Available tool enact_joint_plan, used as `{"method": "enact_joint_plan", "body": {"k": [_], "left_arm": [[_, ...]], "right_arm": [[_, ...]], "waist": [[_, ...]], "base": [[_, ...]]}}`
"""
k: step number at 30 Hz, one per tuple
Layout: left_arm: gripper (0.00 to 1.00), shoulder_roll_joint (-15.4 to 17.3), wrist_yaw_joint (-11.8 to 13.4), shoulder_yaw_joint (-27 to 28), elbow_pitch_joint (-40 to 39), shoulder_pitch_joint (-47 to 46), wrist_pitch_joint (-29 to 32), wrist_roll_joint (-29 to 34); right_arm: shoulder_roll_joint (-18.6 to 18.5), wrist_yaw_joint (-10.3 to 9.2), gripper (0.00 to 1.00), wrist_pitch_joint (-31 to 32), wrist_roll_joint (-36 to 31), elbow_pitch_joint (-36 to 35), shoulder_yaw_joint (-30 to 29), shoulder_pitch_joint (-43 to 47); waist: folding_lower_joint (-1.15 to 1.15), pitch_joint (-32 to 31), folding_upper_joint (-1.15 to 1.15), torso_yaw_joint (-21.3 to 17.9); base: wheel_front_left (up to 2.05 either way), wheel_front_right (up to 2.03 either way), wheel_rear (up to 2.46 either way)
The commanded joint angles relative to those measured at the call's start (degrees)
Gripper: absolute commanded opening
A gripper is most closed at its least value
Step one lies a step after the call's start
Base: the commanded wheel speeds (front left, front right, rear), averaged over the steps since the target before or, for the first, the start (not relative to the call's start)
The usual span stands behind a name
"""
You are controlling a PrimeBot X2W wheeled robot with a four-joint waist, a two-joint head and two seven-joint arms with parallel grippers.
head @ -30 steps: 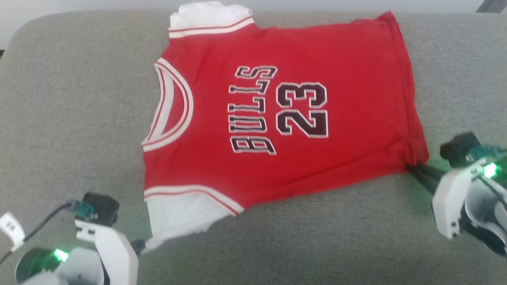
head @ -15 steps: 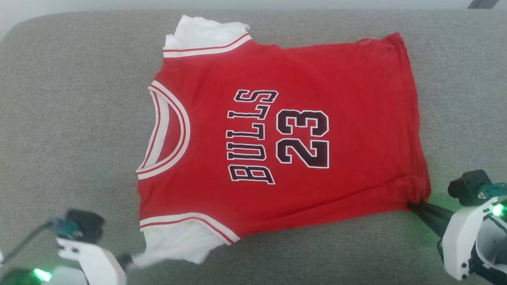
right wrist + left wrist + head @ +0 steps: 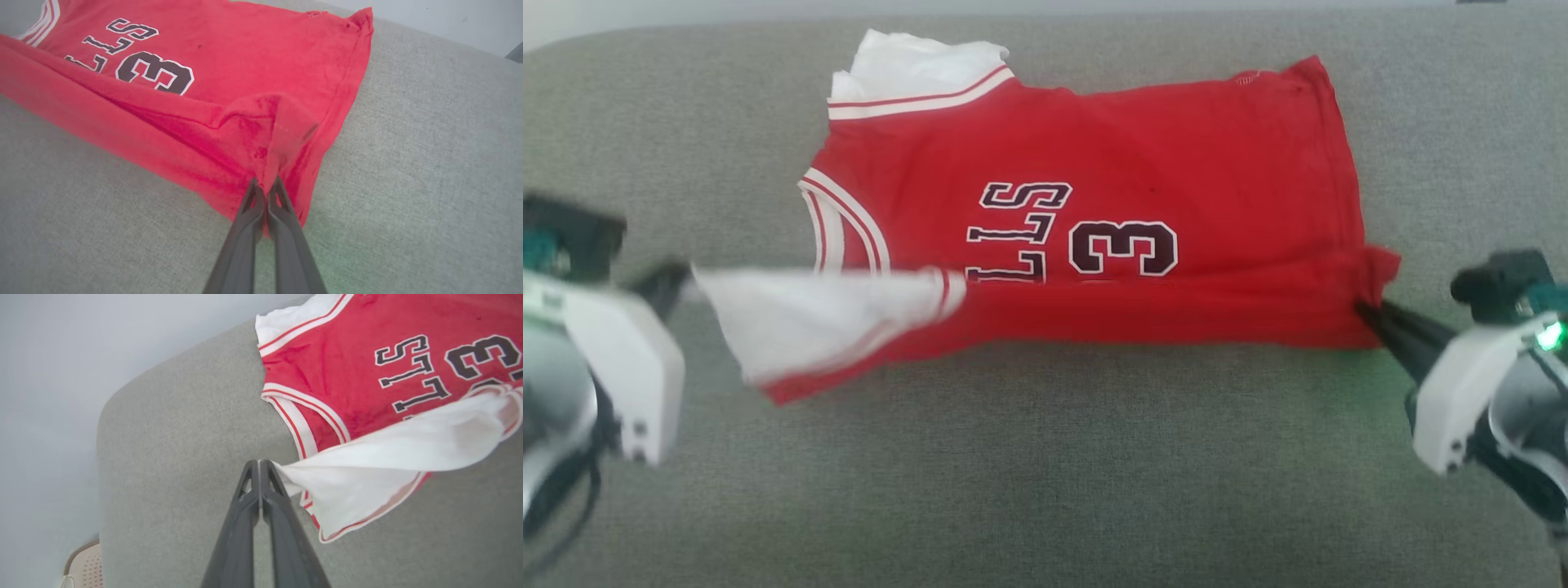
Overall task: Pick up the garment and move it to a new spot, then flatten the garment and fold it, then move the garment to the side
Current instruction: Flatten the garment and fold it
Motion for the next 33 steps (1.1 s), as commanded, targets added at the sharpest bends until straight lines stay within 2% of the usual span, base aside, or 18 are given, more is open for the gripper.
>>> {"method": "enact_joint_plan", "body": {"k": [1, 7, 12, 22, 23, 26, 27, 28, 29, 30, 31, 32, 33], "left_arm": [[0.00, -0.9, -1.7, -0.3, 2.3, -2.9, 0.1, 1.6], [0.00, -9.4, -10.4, -4.1, 16.0, -15.4, 1.3, 5.1], [0.00, -15.9, -15.8, -7.2, 27.8, -22.9, 2.5, 6.6], [0.00, -25.9, -23.0, -10.0, 48.6, -28.7, 3.4, 2.9], [0.00, -26.6, -23.4, -9.9, 50.2, -29.0, 3.6, 2.3], [0.00, -28.1, -24.3, -9.7, 54.2, -29.7, 4.5, 1.2], [0.00, -28.1, -24.3, -9.7, 54.2, -29.7, 4.5, 1.2], [0.08, -28.4, -24.6, -9.7, 55.1, -30.2, 4.8, 0.9], [0.28, -28.7, -24.6, -9.3, 55.9, -30.7, 4.9, 0.5], [0.47, -29.0, -24.6, -9.1, 56.4, -31.1, 5.1, -0.1], [0.68, -29.1, -24.6, -8.8, 56.7, -31.6, 5.2, -0.4], [0.95, -29.2, -24.4, -8.6, 56.9, -32.0, 5.1, -0.5], [1.00, -29.3, -24.2, -8.4, 56.9, -32.2, 5.3, -0.8]], "right_arm": [[0.4, -0.08, 0.00, 0.5, -1.0, 0.7, 0.0, -1.9], [2.2, -0.08, 0.00, 1.3, -3.8, 4.8, 2.3, -9.9], [3.9, -0.08, 0.00, 1.5, -4.9, 10.2, 5.0, -15.8], [7.8, -0.08, 0.00, 3.8, -2.4, 22.5, 11.5, -23.8], [8.1, -0.08, 0.06, 4.3, -2.1, 23.3, 12.1, -24.4], [8.8, -0.08, 0.35, 5.9, -0.9, 25.4, 13.5, -26.0], [8.8, -0.08, 0.35, 5.9, -0.9, 25.4, 13.5, -26.0], [8.9, -0.08, 0.47, 6.3, -0.6, 25.8, 13.9, -26.5], [9.0, -0.08, 0.89, 6.8, -0.1, 26.3, 14.0, -26.9], [9.0, -0.08, 1.00, 7.3, 0.2, 26.7, 14.1, -27.2], [8.9, -0.07, 1.00, 7.5, 0.5, 26.9, 14.2, -27.5], [8.7, -0.07, 1.00, 7.2, 0.7, 26.9, 14.0, -27.7], [8.6, -0.07, 1.00, 6.9, 1.0, 27.0, 13.7, -27.9]], "waist": [[0.00, 0.6, 0.00, -0.4], [0.00, 3.0, 0.00, -1.2], [0.00, 5.4, 0.00, -1.7], [0.00, 8.4, 0.00, -2.5], [0.00, 8.5, 0.00, -2.5], [0.00, 8.4, 0.00, -2.6], [0.00, 8.4, 0.00, -2.6], [0.00, 8.3, 0.00, -2.6], [0.00, 8.2, 0.00, -2.6], [0.00, 8.0, 0.00, -2.5], [0.00, 7.8, 0.00, -2.5], [0.00, 7.5, 0.00, -2.3], [0.00, 7.3, 0.00, -2.2]], "base": [[0.00, 0.00, 0.00], [0.00, 0.00, 0.00], [0.00, 0.00, 0.00], [0.00, 0.00, 0.00], [0.00, 0.00, 0.00], [0.00, 0.00, 0.00], [0.00, 0.00, 0.00], [0.00, 0.00, 0.00], [0.00, 0.00, 0.00], [0.00, 0.00, 0.00], [0.00, 0.00, 0.00], [0.00, 0.00, 0.00], [0.00, 0.00, 0.00]]}}
